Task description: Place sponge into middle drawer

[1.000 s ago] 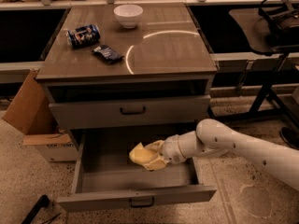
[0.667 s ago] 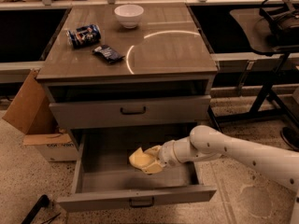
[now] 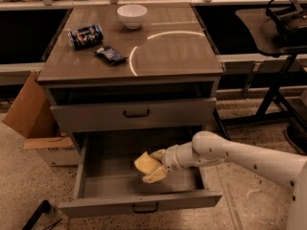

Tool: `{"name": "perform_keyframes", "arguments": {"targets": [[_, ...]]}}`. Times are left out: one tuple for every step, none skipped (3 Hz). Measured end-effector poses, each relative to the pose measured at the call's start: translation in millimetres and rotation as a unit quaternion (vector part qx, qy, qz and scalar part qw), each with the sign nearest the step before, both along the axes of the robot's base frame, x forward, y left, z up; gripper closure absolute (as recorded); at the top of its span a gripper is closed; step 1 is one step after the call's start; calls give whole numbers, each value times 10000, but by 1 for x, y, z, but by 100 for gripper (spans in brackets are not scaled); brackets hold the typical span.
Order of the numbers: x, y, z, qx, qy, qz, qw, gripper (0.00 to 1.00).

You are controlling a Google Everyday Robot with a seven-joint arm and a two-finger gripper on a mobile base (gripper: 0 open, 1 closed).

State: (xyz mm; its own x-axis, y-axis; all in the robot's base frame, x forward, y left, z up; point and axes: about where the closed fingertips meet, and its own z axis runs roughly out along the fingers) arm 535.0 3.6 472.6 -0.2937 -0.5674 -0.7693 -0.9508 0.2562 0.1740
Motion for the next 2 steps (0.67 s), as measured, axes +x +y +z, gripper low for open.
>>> {"name": "perform_keyframes", "arguments": {"targets": [[7, -5, -1, -51, -37, -64, 10000, 0], [7, -5, -1, -52, -37, -64, 10000, 0]]}}
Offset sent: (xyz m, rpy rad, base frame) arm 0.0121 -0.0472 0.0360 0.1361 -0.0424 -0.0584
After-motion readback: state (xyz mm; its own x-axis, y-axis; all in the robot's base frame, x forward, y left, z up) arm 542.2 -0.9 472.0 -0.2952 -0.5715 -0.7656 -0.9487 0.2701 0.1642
